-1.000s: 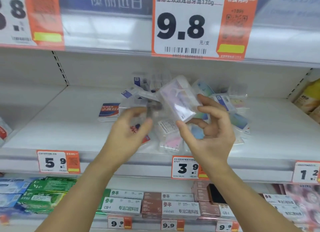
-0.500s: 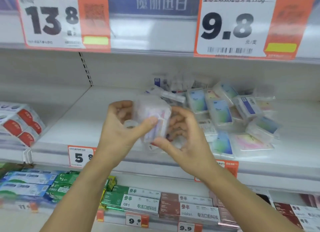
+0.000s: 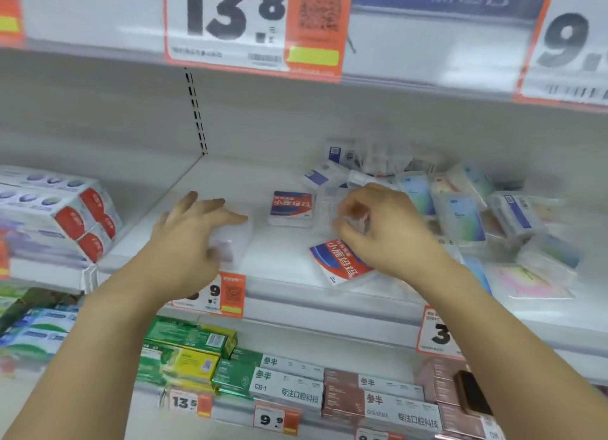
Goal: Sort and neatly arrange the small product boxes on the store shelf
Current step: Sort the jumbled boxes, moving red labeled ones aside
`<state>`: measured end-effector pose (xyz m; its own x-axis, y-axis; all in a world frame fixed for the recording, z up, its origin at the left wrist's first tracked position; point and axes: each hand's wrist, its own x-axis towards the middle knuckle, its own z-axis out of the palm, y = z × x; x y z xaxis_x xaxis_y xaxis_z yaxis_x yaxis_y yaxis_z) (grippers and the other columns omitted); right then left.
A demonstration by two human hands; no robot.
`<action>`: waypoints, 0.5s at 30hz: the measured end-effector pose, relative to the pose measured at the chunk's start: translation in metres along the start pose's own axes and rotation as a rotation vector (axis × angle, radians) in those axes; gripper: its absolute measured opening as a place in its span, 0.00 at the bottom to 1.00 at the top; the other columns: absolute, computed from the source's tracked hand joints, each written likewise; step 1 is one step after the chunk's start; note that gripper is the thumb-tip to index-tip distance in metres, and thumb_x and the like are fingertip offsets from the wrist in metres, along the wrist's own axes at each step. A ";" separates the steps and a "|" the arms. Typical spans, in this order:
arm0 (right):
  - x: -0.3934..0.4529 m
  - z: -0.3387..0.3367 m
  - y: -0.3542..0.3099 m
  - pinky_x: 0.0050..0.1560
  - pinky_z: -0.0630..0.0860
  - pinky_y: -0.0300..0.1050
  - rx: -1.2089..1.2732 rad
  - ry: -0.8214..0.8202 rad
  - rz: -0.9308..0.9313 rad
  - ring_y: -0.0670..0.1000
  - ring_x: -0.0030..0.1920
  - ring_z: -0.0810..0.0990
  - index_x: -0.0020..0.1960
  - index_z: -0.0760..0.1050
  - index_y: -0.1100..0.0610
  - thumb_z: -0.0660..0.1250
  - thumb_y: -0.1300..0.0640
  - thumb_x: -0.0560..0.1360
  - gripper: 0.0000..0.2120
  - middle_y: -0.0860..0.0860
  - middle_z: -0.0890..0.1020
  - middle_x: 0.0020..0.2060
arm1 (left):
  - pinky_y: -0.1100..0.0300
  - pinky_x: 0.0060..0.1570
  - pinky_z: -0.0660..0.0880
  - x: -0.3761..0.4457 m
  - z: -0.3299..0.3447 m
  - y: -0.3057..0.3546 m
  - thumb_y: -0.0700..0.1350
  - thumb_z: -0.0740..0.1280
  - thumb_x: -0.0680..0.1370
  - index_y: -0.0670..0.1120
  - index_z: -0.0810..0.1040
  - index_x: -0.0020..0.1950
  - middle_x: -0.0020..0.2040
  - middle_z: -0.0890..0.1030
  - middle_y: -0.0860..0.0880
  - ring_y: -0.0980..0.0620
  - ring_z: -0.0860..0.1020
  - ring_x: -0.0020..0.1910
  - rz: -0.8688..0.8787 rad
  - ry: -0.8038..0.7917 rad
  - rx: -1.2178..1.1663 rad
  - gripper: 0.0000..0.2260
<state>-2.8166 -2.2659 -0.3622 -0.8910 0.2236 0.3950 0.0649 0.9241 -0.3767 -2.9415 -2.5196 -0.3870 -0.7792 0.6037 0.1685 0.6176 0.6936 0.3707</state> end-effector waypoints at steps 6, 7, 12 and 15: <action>-0.010 0.015 -0.024 0.45 0.75 0.46 -0.236 -0.110 0.035 0.53 0.45 0.76 0.46 0.73 0.54 0.69 0.34 0.67 0.24 0.49 0.76 0.46 | 0.41 0.61 0.71 -0.016 -0.004 -0.005 0.57 0.63 0.71 0.59 0.69 0.65 0.69 0.70 0.53 0.43 0.64 0.70 -0.043 0.009 0.006 0.22; -0.009 0.019 -0.025 0.45 0.75 0.47 -0.275 0.026 0.034 0.55 0.48 0.75 0.49 0.73 0.55 0.68 0.32 0.66 0.27 0.52 0.74 0.49 | 0.41 0.62 0.70 -0.016 -0.003 -0.008 0.56 0.64 0.73 0.59 0.69 0.65 0.71 0.69 0.53 0.43 0.63 0.71 -0.056 0.026 0.028 0.20; 0.022 0.035 -0.027 0.52 0.76 0.55 -0.492 -0.028 0.269 0.65 0.60 0.74 0.71 0.64 0.53 0.60 0.26 0.68 0.42 0.60 0.69 0.66 | 0.47 0.60 0.62 -0.011 -0.001 -0.006 0.58 0.65 0.76 0.65 0.70 0.68 0.70 0.68 0.49 0.43 0.62 0.66 -0.177 0.167 0.180 0.19; 0.031 0.039 -0.022 0.48 0.73 0.49 -0.401 -0.103 0.293 0.63 0.59 0.76 0.68 0.68 0.53 0.66 0.35 0.71 0.33 0.57 0.69 0.64 | 0.49 0.58 0.59 -0.009 0.000 -0.005 0.58 0.66 0.75 0.64 0.73 0.66 0.67 0.68 0.48 0.44 0.61 0.64 -0.198 0.198 0.122 0.18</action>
<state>-2.8631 -2.2911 -0.3741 -0.8482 0.4779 0.2285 0.4679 0.8781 -0.0996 -2.9373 -2.5284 -0.3906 -0.8838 0.3723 0.2835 0.4509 0.8393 0.3036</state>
